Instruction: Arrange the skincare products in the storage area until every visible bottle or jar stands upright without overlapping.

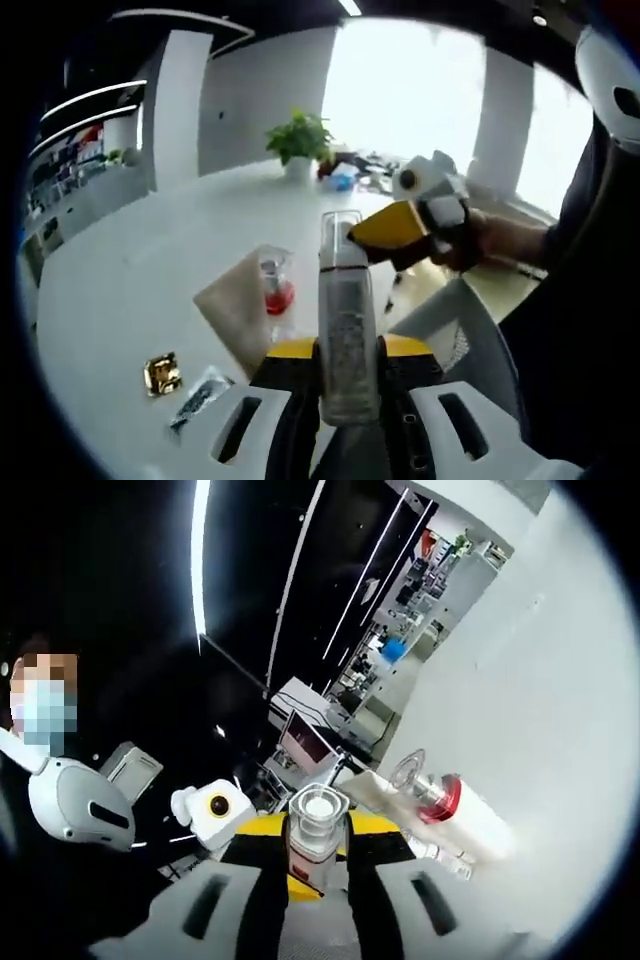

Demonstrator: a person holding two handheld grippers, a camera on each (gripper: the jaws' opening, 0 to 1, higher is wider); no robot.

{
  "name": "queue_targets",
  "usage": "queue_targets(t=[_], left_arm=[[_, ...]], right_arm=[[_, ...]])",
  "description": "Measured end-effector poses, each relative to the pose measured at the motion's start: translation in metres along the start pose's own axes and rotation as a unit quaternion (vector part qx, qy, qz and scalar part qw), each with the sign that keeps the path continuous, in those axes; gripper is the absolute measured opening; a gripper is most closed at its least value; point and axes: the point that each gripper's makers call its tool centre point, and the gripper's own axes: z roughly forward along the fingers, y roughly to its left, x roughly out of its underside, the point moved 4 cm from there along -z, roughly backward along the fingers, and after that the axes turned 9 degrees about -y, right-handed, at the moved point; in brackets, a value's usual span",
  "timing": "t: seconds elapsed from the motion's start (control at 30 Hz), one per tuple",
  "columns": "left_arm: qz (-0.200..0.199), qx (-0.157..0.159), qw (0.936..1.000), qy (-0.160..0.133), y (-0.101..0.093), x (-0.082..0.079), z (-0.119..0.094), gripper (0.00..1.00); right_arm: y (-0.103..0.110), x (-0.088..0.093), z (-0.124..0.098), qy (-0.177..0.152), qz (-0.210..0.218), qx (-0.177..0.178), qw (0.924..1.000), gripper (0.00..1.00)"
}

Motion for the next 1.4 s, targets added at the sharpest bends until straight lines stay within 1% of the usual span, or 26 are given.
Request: queue_targets(t=[0.07, 0.23, 0.33, 0.67, 0.87, 0.9, 0.93, 0.97, 1.0, 1.07, 1.1, 1.13, 1.2, 1.3, 1.4], left_arm=[[-0.009, 0.003, 1.0, -0.002, 0.0, 0.0, 0.0, 0.18], [-0.011, 0.004, 0.9999, -0.003, 0.0, 0.001, 0.0, 0.18], [-0.017, 0.008, 0.9998, -0.004, -0.001, 0.001, 0.0, 0.18], [-0.018, 0.02, 0.9996, 0.005, -0.003, 0.005, 0.002, 0.18], [-0.017, 0.02, 0.9996, 0.011, -0.002, 0.009, 0.005, 0.18], [-0.023, 0.022, 0.9994, 0.013, -0.002, 0.011, 0.006, 0.18], [-0.037, 0.031, 0.9985, 0.025, -0.005, 0.014, 0.006, 0.19], [-0.029, 0.024, 0.999, 0.022, -0.003, 0.014, 0.008, 0.19], [-0.013, 0.019, 0.9996, 0.019, -0.002, 0.015, 0.008, 0.19], [-0.008, 0.021, 0.9994, 0.025, -0.003, 0.017, 0.009, 0.19], [-0.004, 0.022, 0.9995, 0.022, -0.002, 0.016, 0.009, 0.2], [0.001, 0.023, 0.9995, 0.019, -0.002, 0.015, 0.009, 0.2], [0.019, 0.026, 0.9991, 0.026, -0.002, 0.017, 0.01, 0.2], [0.027, 0.026, 0.9987, 0.034, -0.001, 0.02, 0.013, 0.21], [0.031, 0.023, 0.9986, 0.035, 0.0, 0.022, 0.013, 0.23]], right_arm=[[0.0, -0.001, 0.0, -0.003, -0.004, -0.001, 1.0, 0.22], [0.0, -0.002, 0.001, -0.004, -0.023, -0.006, 0.9997, 0.22], [0.001, -0.002, 0.002, -0.007, -0.025, -0.011, 0.9996, 0.22], [0.008, -0.001, 0.006, 0.006, -0.067, -0.023, 0.9974, 0.23], [0.012, 0.001, 0.01, 0.032, -0.107, -0.021, 0.9935, 0.21], [0.013, 0.002, 0.011, 0.039, -0.112, -0.02, 0.9928, 0.21], [0.013, 0.004, 0.01, 0.051, -0.116, -0.021, 0.9917, 0.21], [0.013, 0.004, 0.012, 0.048, -0.12, -0.017, 0.9914, 0.2], [0.012, 0.004, 0.012, 0.048, -0.122, -0.017, 0.9912, 0.2], [0.01, 0.005, 0.011, 0.058, -0.127, -0.013, 0.9902, 0.2], [0.01, 0.004, 0.011, 0.057, -0.125, -0.013, 0.9905, 0.2], [0.01, 0.004, 0.011, 0.057, -0.125, -0.013, 0.9904, 0.2], [0.009, 0.005, 0.011, 0.065, -0.13, -0.012, 0.9893, 0.2], [0.007, 0.007, 0.011, 0.076, -0.138, -0.009, 0.9875, 0.2], [0.006, 0.008, 0.011, 0.083, -0.152, -0.007, 0.9849, 0.2]])
